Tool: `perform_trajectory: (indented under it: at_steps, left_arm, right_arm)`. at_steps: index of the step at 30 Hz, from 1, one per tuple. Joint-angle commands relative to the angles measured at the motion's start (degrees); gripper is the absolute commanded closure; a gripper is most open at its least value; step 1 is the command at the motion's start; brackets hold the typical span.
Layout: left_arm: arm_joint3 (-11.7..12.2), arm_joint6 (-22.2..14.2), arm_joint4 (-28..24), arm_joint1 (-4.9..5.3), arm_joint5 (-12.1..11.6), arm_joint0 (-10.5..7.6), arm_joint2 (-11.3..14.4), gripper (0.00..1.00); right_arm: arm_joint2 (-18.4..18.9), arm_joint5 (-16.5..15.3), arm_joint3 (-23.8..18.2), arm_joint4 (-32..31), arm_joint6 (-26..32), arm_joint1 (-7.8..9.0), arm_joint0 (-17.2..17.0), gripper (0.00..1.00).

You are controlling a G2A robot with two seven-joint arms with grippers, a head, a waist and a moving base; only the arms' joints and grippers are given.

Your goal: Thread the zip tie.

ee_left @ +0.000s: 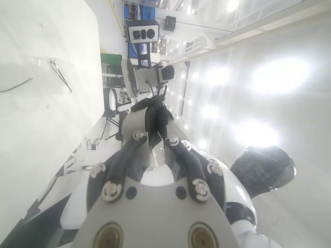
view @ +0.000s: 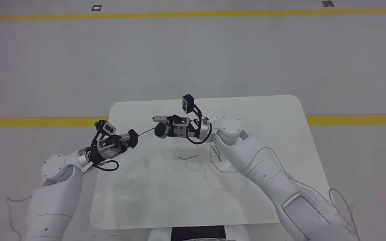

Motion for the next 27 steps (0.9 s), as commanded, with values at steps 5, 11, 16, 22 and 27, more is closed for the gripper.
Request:
perform_trajectory:
  at_steps: [5,11,16,22,27]
  left_arm:
    - [0.0,0.0,0.0,0.0,0.0,0.0,0.0,1.0]
    - [0.0,0.0,0.0,0.0,0.0,0.0,0.0,1.0]
    - [0.0,0.0,0.0,0.0,0.0,0.0,0.0,1.0]
    - [0.0,0.0,0.0,0.0,0.0,0.0,0.0,1.0]
    - [0.0,0.0,0.0,0.0,0.0,0.0,0.0,1.0]
  right_arm:
    - [-0.2,0.2,0.4,-0.6,1.7,-0.21,0.2,0.77]
    - [0.3,0.8,-0.1,-1.3,2.5,-0.15,-0.2,0.76]
    - [0.6,1.0,-0.7,-1.7,2.5,-0.14,-0.7,0.86]
    - [1.0,1.3,-1.0,-2.1,2.4,-0.15,-1.0,0.88]
    - [1.4,1.4,-1.4,-2.4,2.3,-0.12,-1.3,0.9]
